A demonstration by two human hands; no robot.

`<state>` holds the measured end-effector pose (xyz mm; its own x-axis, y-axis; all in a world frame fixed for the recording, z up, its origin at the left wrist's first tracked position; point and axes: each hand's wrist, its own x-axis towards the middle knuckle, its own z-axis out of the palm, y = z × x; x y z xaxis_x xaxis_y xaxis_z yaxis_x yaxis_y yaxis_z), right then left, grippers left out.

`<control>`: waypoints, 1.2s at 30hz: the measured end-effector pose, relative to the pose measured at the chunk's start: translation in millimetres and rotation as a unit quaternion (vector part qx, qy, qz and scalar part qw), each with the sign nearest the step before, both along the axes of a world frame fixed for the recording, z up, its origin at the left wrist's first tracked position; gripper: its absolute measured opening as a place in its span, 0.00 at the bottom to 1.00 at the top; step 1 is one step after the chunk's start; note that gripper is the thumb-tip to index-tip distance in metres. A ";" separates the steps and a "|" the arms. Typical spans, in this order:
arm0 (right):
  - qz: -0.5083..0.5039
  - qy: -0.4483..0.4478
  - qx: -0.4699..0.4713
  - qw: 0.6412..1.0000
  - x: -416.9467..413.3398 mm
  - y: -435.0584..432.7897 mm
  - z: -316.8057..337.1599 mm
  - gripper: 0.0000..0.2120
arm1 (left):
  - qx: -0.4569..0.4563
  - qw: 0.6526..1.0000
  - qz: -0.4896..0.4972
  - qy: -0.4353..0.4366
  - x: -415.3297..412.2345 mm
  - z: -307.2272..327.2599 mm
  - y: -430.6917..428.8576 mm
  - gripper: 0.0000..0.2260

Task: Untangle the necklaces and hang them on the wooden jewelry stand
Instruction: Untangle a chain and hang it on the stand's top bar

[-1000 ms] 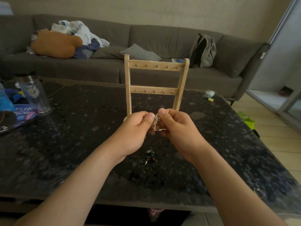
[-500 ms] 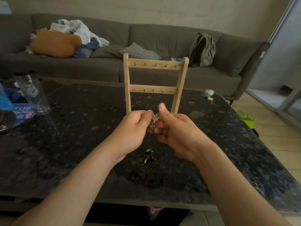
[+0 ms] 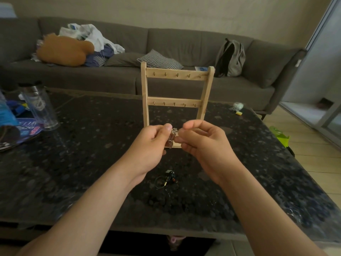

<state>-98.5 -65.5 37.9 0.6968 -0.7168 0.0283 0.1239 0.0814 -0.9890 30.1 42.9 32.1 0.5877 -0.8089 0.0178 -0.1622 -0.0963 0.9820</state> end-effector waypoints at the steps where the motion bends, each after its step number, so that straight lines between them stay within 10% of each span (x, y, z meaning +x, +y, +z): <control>1: -0.008 0.010 -0.024 1.000 0.0 0.5 0.3 0.08 | 0.003 1.000 0.002 0.003 0.1 0.0 -0.3 0.16; 24: -0.063 0.186 -0.295 0.935 -1.0 -2.9 0.4 0.05 | 0.028 0.998 0.038 -0.028 8.0 0.7 1.6 0.12; 36: -0.030 0.112 -0.126 0.985 -2.7 -5.1 2.7 0.10 | 0.009 0.998 0.004 0.064 -0.4 6.4 4.9 0.09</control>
<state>-101.2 -70.5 40.7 0.6631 -0.7461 0.0611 -0.1020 -0.1710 -0.9800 29.7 47.8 38.5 0.5914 -0.8032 -0.0723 -0.0343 -0.1146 0.9928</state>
